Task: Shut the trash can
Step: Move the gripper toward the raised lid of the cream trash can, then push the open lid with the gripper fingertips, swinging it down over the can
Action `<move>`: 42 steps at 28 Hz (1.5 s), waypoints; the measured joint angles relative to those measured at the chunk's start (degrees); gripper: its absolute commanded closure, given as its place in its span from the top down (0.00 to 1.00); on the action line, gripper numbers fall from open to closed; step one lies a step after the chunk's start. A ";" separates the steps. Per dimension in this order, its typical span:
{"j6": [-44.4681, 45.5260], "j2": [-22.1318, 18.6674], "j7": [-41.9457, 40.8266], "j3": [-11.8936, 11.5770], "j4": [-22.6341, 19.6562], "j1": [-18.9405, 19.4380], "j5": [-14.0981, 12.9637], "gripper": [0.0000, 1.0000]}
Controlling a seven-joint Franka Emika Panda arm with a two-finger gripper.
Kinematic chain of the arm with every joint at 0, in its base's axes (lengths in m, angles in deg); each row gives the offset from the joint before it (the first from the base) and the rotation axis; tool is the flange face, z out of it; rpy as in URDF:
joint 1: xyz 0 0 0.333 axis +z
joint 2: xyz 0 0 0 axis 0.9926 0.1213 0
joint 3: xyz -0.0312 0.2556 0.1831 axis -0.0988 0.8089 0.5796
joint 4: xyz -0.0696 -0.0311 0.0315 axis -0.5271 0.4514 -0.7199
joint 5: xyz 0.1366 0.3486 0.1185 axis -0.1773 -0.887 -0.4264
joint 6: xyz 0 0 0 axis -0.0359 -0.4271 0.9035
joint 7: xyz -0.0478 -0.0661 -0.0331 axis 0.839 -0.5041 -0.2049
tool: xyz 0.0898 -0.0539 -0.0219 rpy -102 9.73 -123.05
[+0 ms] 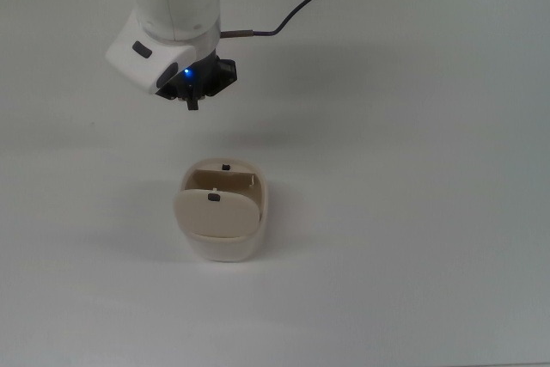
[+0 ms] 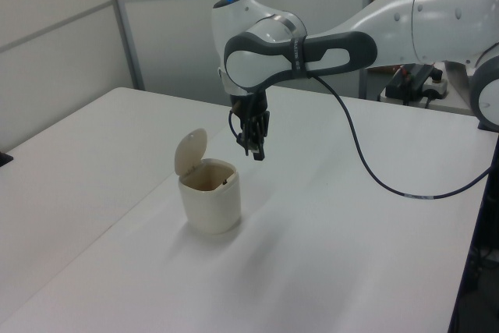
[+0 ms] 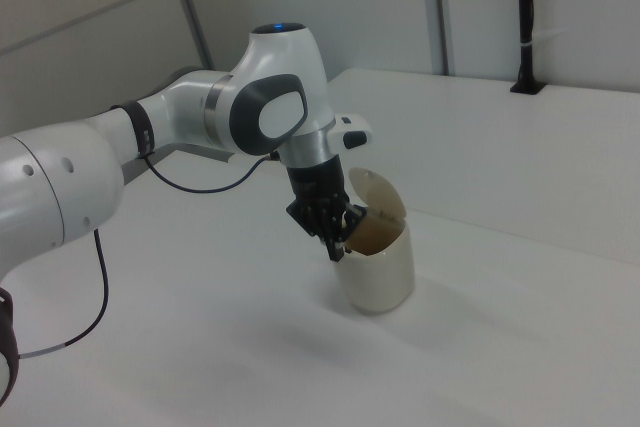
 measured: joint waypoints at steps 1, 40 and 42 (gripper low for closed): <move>-1.02 0.01 0.31 0.00 0.03 -0.01 -0.30 0.00; -38.72 6.53 12.69 1.04 1.41 1.45 -3.12 0.00; -35.78 6.52 12.69 1.04 1.41 1.44 -3.12 0.00</move>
